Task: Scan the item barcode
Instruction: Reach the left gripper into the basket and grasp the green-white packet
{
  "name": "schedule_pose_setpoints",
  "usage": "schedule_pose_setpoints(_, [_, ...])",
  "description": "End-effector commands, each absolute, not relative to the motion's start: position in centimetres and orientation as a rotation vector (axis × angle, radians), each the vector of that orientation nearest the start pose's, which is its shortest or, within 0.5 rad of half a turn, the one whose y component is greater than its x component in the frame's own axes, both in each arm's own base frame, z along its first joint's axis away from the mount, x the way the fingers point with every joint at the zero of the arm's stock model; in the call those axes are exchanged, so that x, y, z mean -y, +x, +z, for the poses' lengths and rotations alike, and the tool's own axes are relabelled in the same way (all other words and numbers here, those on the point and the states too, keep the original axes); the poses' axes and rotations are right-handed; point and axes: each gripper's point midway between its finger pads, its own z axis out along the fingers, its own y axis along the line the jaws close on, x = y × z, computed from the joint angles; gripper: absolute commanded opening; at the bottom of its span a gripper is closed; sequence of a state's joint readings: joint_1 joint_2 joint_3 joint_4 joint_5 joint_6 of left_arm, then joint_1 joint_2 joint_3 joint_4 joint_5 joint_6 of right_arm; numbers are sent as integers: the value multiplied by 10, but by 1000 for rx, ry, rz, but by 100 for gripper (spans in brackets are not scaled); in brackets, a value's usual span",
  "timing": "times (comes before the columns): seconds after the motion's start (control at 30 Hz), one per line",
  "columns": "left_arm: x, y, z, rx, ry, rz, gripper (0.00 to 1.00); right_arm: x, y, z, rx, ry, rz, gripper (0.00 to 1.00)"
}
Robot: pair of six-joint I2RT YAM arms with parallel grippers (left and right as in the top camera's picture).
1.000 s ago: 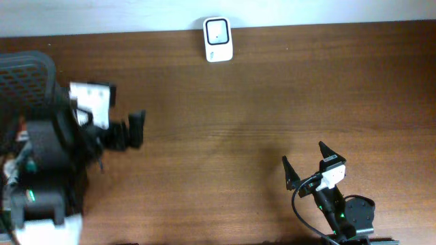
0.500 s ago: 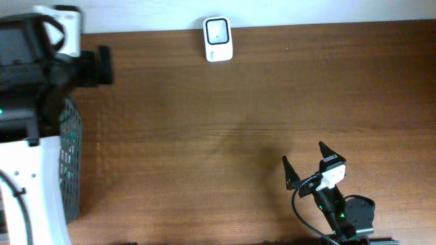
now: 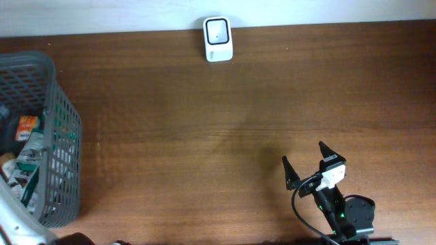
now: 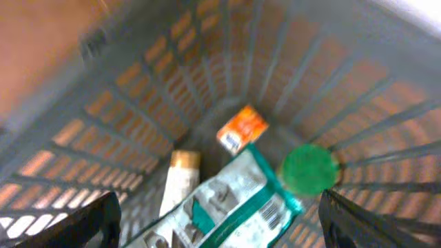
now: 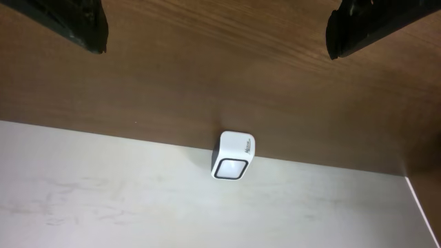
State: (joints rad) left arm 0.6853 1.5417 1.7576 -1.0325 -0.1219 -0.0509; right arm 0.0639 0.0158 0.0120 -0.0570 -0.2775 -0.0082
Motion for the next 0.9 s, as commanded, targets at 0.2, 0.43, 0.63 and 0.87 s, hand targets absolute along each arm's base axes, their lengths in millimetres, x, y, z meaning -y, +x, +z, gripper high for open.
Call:
schedule_pose_setpoints(0.2, [-297,290,211,-2441,-637,295,99,-61,236,161,-1620,-269,263,98])
schedule_pose_setpoints(0.43, [-310,295,146,-2609,-537,237,98,-61,236,161,-1620,-269,263,98])
schedule_pose_setpoints(0.63, [-316,290,99,-2723,-586,200,90,-61,236,161,-1620,-269,263,98])
schedule_pose_setpoints(0.87, [-296,297,78,-2738,-575,9,84,-61,236,161,-1620,-269,263,98])
